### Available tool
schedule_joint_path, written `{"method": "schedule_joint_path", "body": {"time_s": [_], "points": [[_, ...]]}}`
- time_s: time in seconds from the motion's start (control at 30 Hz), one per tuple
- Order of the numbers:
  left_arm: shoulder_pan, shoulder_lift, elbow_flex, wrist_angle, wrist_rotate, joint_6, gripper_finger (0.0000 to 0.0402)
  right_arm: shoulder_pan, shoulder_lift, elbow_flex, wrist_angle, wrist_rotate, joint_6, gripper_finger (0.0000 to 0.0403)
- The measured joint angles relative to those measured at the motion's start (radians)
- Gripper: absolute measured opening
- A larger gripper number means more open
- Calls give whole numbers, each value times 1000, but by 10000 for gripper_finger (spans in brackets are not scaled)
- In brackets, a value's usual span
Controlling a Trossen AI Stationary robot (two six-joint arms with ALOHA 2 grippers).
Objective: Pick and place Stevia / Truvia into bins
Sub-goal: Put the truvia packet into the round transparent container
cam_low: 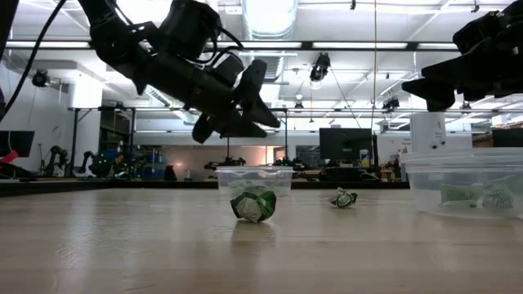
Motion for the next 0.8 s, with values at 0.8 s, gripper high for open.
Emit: {"method": "schedule_joint_path", "body": {"time_s": [0.8], "points": [[-104,-10,53,-48,410,450,169,0,1,0,0,0,0,256]]}}
